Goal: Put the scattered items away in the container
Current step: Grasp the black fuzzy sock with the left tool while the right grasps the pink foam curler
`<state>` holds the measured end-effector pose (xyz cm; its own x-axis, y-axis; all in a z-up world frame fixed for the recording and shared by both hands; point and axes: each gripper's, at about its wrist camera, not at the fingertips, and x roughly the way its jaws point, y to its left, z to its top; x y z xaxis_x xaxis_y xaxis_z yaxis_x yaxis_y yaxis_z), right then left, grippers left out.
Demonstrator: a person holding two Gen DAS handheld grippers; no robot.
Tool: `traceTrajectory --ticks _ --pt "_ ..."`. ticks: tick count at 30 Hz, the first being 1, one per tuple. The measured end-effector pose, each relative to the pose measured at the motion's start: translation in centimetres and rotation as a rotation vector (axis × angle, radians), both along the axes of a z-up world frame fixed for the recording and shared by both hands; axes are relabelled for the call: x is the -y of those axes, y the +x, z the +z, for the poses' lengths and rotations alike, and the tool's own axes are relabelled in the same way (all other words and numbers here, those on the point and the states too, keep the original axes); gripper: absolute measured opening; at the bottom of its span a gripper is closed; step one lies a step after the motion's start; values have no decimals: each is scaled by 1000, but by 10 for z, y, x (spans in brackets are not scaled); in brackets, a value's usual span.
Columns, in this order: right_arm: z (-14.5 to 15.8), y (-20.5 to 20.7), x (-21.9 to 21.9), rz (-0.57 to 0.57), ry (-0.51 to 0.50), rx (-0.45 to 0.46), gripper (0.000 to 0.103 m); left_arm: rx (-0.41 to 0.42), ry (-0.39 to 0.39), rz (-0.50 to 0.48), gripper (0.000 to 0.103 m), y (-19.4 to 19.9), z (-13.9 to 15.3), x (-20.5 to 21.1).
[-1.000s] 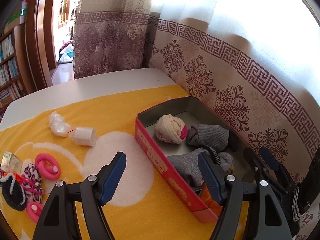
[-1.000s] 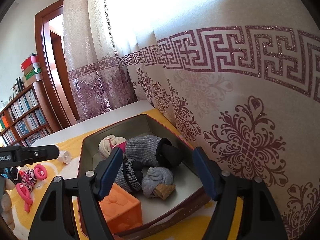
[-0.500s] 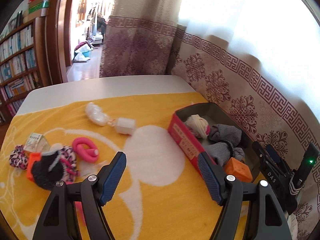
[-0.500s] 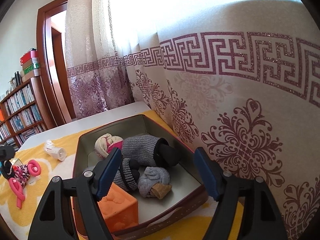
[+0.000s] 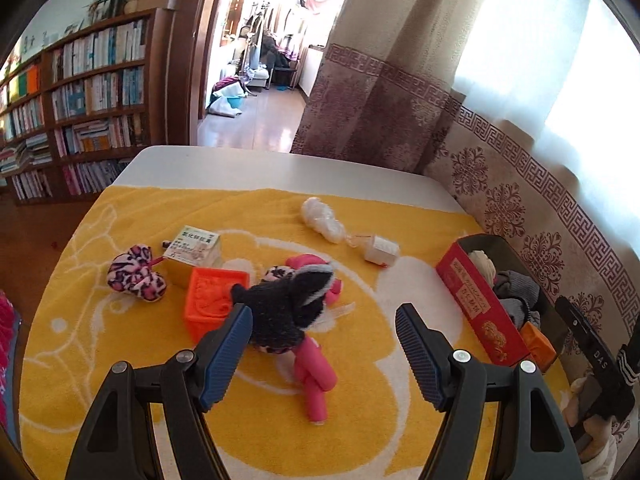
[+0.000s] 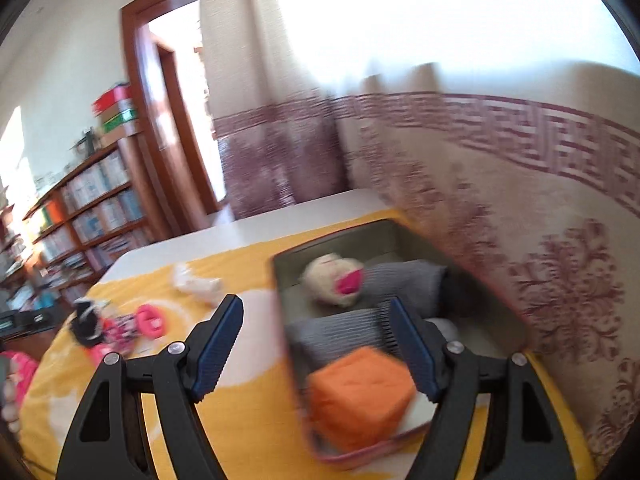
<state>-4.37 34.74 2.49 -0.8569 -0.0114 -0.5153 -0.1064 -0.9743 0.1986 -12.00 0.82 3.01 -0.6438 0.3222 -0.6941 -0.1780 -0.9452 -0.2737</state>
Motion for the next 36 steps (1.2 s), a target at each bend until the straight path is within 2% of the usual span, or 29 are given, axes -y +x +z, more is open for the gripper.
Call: traceTrajectory --ticks 4,7,15,24,28,31,32,36 --pt "-9 -19 52 196 -57 88 79 3 20 13 76 1 -4 19" --pt "-20 -32 87 302 -81 153 79 1 27 28 76 2 -7 33" --pt "-42 -50 175 518 -6 240 79 23 71 86 76 -1 -22 69" --pt "-69 -76 217 575 49 303 78 36 108 97 76 -3 -32 83" --pt "-82 -85 227 583 56 344 62 43 111 95 76 -4 -34 83" --pt "-94 -92 228 580 45 384 44 53 106 95 76 -6 -37 82" --pt "-98 -93 227 578 42 395 35 56 104 95 76 -6 -38 82" --pt "-95 -87 214 547 32 371 32 65 99 96 76 -9 -43 79"
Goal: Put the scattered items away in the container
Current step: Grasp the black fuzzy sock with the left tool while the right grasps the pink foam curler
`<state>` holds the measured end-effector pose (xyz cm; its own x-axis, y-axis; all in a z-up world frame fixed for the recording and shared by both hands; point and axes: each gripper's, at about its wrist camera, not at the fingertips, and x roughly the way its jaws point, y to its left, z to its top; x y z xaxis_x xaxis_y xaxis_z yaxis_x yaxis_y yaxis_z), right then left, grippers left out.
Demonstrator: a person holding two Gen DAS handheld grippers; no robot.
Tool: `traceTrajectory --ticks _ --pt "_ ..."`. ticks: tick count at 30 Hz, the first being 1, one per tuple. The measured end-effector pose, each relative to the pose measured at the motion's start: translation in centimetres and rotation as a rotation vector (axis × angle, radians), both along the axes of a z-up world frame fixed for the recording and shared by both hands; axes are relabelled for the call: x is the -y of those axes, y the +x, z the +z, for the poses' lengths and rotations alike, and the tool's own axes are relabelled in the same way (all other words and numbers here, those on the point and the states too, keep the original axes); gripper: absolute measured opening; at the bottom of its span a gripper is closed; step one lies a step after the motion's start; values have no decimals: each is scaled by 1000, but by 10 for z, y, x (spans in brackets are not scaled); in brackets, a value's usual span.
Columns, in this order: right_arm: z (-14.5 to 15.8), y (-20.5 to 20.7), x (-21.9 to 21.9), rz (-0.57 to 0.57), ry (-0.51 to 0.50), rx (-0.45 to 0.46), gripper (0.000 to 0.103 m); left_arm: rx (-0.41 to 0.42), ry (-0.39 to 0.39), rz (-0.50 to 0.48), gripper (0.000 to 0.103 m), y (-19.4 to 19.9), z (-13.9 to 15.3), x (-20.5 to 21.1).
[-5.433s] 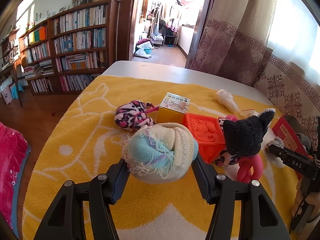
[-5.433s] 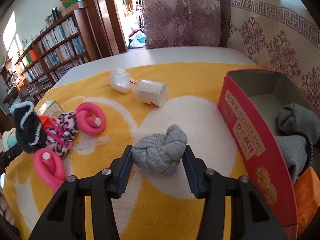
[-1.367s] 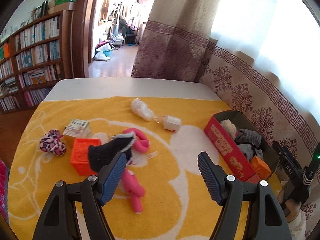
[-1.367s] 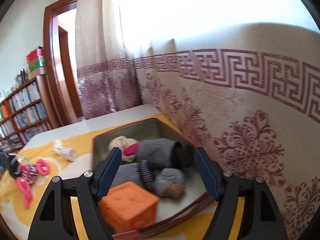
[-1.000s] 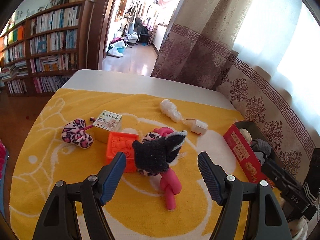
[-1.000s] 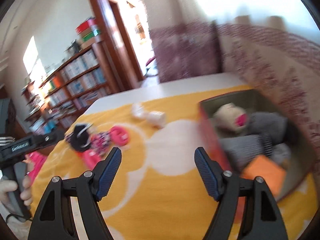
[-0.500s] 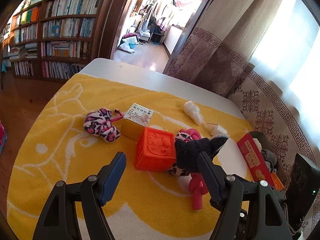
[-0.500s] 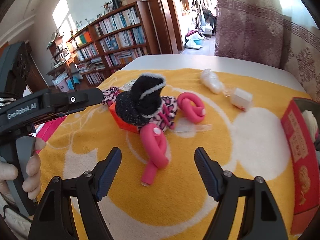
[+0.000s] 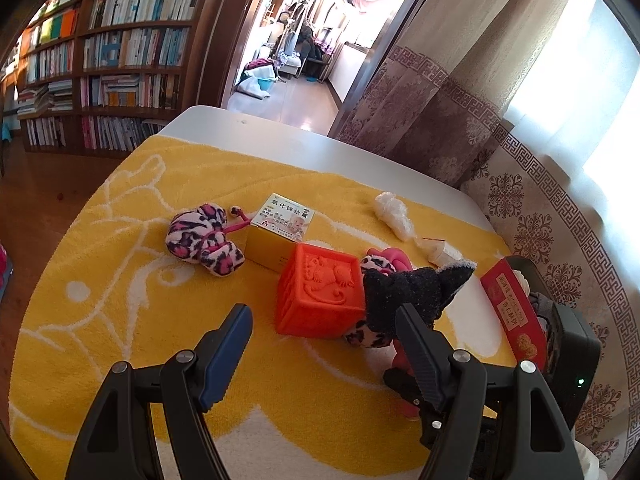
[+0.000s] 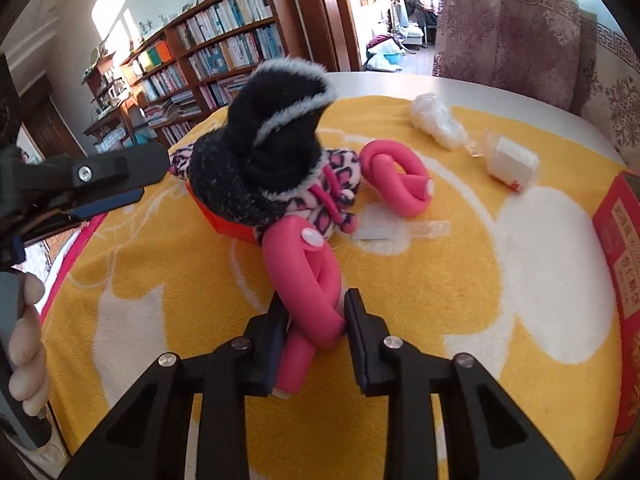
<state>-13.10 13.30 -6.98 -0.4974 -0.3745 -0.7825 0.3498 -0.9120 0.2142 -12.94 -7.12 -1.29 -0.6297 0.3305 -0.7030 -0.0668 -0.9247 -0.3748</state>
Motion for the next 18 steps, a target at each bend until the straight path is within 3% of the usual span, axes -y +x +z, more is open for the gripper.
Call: traceTrajectory --ticks 12,18 --pt "19 19 -53 -143 9 -84 31 23 -73 -50 76 -1 -4 -33" --pt "34 19 -77 -208 -24 -140 31 42 -107 -120 76 5 -13 -60"
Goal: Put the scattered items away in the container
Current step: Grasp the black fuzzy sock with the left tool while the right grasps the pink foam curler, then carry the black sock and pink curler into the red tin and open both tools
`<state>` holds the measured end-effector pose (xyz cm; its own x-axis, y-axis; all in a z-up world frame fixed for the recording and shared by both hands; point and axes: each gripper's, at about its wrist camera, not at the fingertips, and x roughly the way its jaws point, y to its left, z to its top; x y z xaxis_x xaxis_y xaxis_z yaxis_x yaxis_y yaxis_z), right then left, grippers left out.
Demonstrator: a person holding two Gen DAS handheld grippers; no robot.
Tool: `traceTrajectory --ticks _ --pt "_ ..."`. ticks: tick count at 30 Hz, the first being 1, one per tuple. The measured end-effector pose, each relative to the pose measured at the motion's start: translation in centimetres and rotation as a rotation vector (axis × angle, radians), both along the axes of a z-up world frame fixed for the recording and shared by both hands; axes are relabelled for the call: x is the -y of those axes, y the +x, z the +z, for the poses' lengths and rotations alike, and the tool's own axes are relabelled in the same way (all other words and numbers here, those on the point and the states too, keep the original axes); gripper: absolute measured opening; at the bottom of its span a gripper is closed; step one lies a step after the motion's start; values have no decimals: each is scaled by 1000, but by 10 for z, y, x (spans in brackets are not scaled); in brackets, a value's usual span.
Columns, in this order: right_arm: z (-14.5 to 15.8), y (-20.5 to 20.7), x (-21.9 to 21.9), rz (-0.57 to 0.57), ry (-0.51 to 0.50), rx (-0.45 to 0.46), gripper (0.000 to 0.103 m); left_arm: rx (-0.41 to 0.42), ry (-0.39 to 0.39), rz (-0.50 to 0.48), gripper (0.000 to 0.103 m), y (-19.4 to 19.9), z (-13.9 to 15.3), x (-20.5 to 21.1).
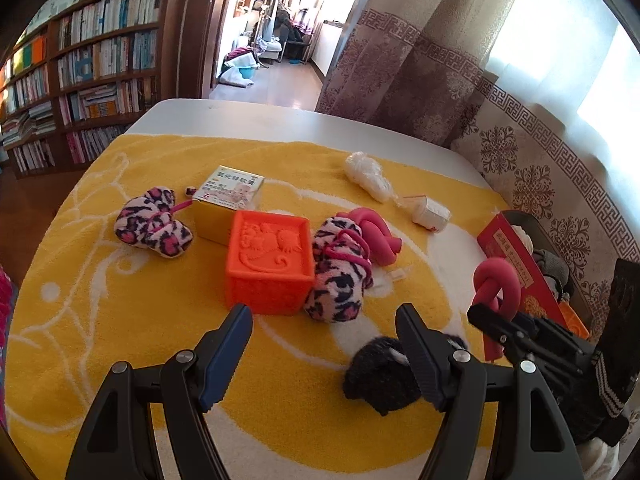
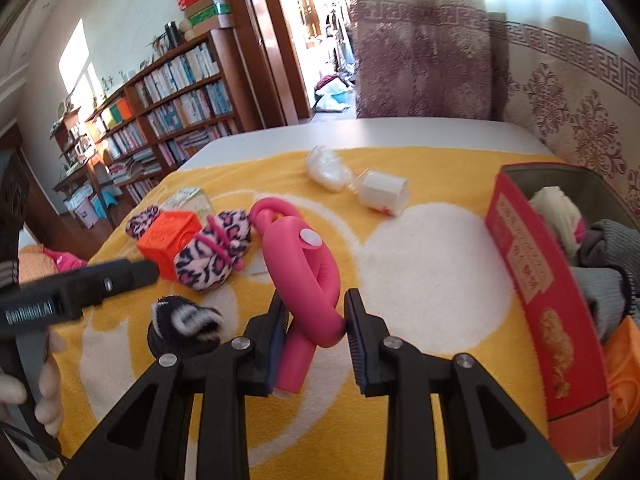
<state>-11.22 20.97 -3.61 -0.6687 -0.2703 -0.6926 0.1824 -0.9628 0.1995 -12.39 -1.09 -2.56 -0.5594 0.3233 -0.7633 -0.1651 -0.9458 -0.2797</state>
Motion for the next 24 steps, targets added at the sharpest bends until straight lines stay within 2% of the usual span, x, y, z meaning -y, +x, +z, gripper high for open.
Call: traceTrajectory --ticks 5,13,20,24 --pt "5 -1 -16 -39 -45 -7 31 1 -14 -89 76 9 -6 -25" --pt "8 3 -18 -35 -64 -25 31 38 -45 -182 76 11 -17 -53" --pt "11 5 -21 -41 -76 -38 31 91 -75 -228 76 9 -39 -73" --pt "11 5 -22 -42 -83 -39 31 64 -95 -219 76 11 -41 -77"
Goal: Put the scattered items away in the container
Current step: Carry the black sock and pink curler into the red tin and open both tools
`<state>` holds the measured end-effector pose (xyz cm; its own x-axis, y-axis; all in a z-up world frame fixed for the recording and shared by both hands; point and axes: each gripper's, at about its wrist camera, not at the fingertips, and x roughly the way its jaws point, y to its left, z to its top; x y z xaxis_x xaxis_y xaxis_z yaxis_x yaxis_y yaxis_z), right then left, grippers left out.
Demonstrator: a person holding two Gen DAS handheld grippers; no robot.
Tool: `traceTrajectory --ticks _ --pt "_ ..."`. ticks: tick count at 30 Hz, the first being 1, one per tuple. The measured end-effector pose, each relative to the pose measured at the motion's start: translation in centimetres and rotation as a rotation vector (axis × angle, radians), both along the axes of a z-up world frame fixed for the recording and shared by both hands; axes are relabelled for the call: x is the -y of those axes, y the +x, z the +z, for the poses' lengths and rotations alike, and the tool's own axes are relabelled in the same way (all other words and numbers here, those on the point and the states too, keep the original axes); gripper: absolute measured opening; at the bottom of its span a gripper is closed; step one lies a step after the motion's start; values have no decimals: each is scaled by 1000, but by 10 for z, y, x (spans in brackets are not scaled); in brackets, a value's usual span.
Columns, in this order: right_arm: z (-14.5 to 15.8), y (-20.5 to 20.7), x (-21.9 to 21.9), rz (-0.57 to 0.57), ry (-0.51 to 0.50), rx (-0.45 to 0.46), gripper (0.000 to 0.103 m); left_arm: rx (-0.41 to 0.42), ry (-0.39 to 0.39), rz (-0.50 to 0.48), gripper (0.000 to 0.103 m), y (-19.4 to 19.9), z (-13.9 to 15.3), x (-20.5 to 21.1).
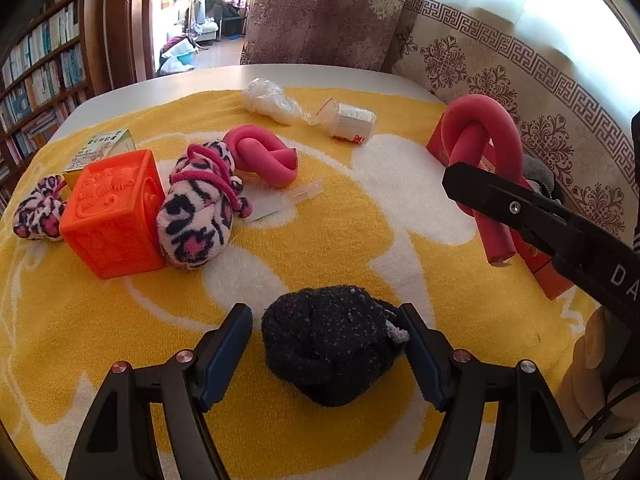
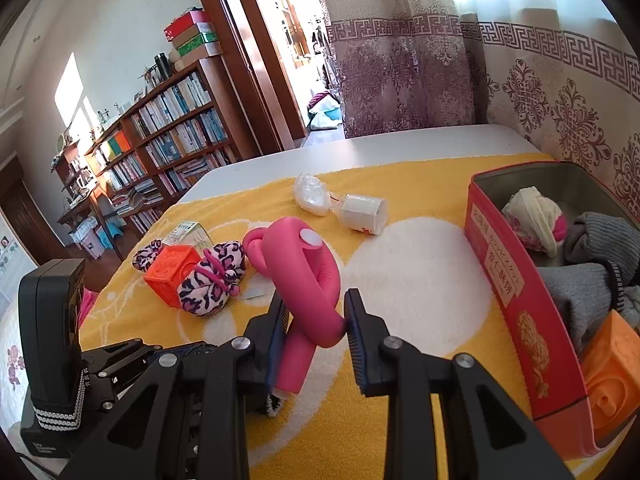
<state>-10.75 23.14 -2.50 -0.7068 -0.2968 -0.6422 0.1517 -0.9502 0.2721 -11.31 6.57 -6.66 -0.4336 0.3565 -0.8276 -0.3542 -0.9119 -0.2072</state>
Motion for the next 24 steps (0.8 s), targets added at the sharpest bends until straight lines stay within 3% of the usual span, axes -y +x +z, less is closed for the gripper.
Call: traceTrajectory --ticks 2,3,4,16,24 --pt "0 0 0 -1 -3 -1 31 -8 1 6 72 0 0 1" --pt "1 1 -1 -2 -4 -3 31 -10 6 5 61 0 0 1" --pt "1 1 -1 -3 -5 -6 31 -10 11 5 58 0 1 1" --pt "21 13 -16 -44 -25 -74 31 -69 18 35 56 8 21 -5" --pt "49 35 -81 -187 -4 -151 31 -133 30 -20 56 9 48 -36"
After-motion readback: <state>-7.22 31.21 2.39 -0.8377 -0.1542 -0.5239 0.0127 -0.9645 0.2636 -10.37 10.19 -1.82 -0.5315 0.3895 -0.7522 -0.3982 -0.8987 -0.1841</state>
